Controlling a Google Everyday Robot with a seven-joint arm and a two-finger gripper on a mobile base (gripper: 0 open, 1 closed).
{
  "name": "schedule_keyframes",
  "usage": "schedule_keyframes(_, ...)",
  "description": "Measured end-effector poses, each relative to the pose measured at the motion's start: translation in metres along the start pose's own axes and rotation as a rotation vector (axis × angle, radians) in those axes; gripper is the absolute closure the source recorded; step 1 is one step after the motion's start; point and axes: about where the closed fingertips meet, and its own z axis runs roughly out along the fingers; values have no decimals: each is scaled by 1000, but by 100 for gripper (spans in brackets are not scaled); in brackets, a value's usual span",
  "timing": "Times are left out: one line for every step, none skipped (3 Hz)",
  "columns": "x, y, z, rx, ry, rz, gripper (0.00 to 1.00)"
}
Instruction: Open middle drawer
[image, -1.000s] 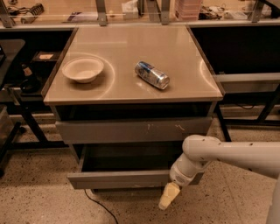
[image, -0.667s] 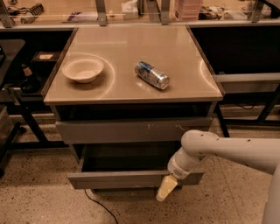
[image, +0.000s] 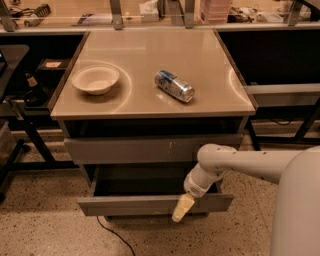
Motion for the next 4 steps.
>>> schedule_keyframes(2,-9,18,-23,38,5,0)
schedule_keyframes(11,-11,30,-50,95,16,0)
schedule_keyframes(29,-2,31,-88,141,52,0)
schedule_keyframes(48,18,21,-98,157,89,0)
